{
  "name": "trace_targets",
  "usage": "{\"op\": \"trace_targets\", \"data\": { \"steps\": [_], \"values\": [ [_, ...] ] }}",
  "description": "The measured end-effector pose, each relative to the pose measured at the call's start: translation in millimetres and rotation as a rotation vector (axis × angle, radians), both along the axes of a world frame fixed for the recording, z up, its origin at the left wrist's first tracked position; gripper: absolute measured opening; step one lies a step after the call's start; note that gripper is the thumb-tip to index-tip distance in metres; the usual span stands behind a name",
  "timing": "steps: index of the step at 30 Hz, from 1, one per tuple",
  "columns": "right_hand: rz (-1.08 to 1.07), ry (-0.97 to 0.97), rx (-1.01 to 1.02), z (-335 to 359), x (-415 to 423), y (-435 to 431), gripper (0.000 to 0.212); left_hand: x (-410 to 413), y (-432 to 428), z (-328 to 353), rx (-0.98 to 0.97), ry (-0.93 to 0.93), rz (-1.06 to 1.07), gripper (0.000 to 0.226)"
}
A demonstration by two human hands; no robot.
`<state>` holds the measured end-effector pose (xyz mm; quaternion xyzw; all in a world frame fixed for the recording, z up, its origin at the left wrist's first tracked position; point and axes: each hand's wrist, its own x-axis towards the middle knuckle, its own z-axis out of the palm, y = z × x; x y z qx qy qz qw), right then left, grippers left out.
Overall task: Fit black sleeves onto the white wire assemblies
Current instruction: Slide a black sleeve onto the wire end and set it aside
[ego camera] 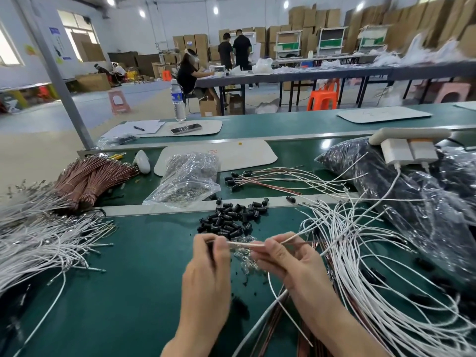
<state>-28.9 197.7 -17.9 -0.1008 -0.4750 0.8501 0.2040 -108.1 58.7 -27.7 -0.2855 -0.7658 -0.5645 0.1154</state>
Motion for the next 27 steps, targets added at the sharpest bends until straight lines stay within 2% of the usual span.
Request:
{"op": "trace_targets", "data": {
  "steps": [4, 6, 8, 11, 14, 19, 23, 27],
  "values": [
    [-0.056, 0.034, -0.176, 4, 9, 16, 0.011, -9, -37, 22, 0.362, -0.092, 0.112, 0.016],
    [-0.073, 0.019, -0.181, 7, 11, 18, 0.013, -15, -60, 27, 0.489, -0.122, 0.182, 0.013],
    [-0.074, -0.007, -0.120, 10, 12, 14, 0.016, -18, -79, 30, 0.589, -0.223, 0.202, 0.014],
    [-0.059, -0.023, -0.018, 20, 12, 5, 0.022, -22, -92, 36, 0.717, -0.469, 0.147, 0.017],
    [-0.069, 0.013, 0.125, 45, 11, 6, 0.033, -27, -92, 48, 0.759, -0.691, 0.070, 0.023],
    [-0.094, 0.118, 0.372, 114, -3, 35, 0.027, -48, -65, 82, 0.910, -0.873, -0.065, 0.020],
    [-0.184, -0.003, 0.463, 151, -36, 92, 0.039, -87, -7, 103, 0.852, -0.971, -0.176, 0.016],
    [-0.083, -0.426, 0.562, 137, -55, 147, 0.062, -115, 55, 105, 0.553, -0.989, -0.201, 0.034]
  ]
}}
